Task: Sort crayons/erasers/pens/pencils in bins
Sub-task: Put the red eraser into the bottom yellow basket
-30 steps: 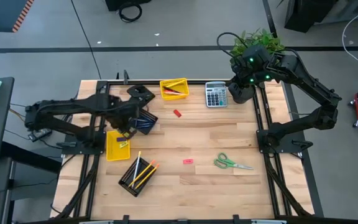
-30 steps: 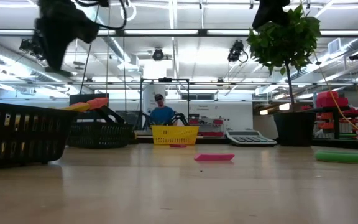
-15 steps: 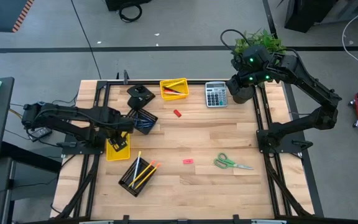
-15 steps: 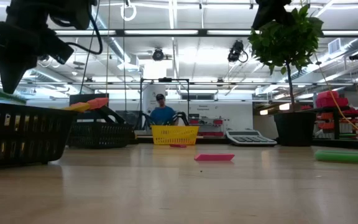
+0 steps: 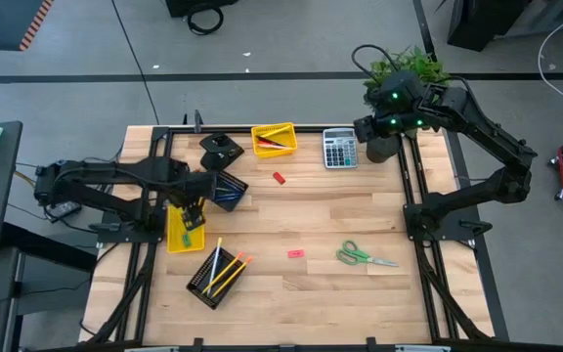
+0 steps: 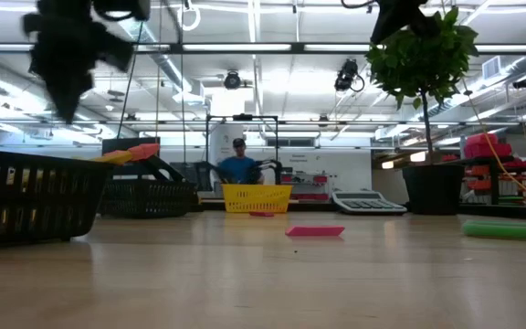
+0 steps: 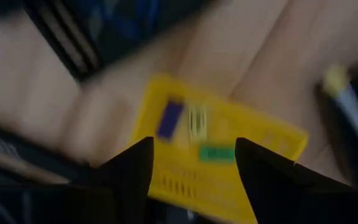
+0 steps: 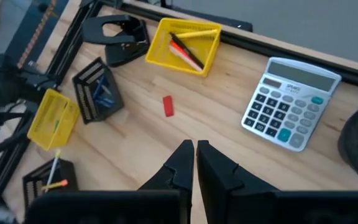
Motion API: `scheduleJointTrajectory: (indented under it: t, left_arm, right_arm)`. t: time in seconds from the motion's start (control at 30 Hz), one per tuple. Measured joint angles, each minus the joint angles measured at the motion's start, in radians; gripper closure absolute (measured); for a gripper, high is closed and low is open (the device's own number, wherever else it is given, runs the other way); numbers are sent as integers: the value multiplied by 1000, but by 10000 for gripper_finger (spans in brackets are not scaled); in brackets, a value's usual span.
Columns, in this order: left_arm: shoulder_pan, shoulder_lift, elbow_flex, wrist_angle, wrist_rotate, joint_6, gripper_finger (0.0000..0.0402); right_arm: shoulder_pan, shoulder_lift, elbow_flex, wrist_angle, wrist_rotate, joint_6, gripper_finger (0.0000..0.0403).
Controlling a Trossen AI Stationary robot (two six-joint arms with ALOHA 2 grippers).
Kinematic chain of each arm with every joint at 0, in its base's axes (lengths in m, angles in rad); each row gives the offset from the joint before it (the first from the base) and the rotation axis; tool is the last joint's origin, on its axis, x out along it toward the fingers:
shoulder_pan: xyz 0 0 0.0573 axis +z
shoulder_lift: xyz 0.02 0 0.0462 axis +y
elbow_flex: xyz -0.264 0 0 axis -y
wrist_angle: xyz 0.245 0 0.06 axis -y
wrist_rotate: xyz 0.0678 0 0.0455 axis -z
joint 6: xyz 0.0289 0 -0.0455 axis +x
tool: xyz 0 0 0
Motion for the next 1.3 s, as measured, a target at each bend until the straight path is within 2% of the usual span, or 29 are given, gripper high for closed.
scheduleJointTrajectory:
  t: [0.2, 0.37, 0.47, 0.57, 0.7, 0.8, 1.07, 1.17, 1.3]
  left_arm:
    - [133, 0, 137, 159, -54, 185, 171]
    - [228, 0, 186, 425, -58, 274, 183]
    - [257, 0, 194, 596, -69, 326, 189]
    - [262, 13, 194, 758, -72, 484, 194]
    - [255, 33, 193, 940, -81, 582, 201]
    - [255, 55, 192, 1032, -82, 526, 207]
    - [251, 96, 192, 1230, -73, 50, 235]
    - [249, 96, 192, 1310, -66, -19, 249]
    - [249, 96, 192, 1414, -24, -34, 277]
  right_arm:
    - [94, 2, 0, 4, 120, 103, 377]
    - [179, 19, 0, 5, 167, 179, 377]
    - [237, 26, 0, 5, 167, 211, 377]
    - [299, 32, 0, 5, 171, 215, 377]
    - [366, 32, 0, 5, 245, 235, 377]
    - [391, 32, 0, 4, 288, 234, 377]
    - [386, 40, 0, 50, 288, 39, 377]
    - [370, 47, 0, 122, 252, 1, 377]
    - [349, 79, 0, 193, 189, -24, 366]
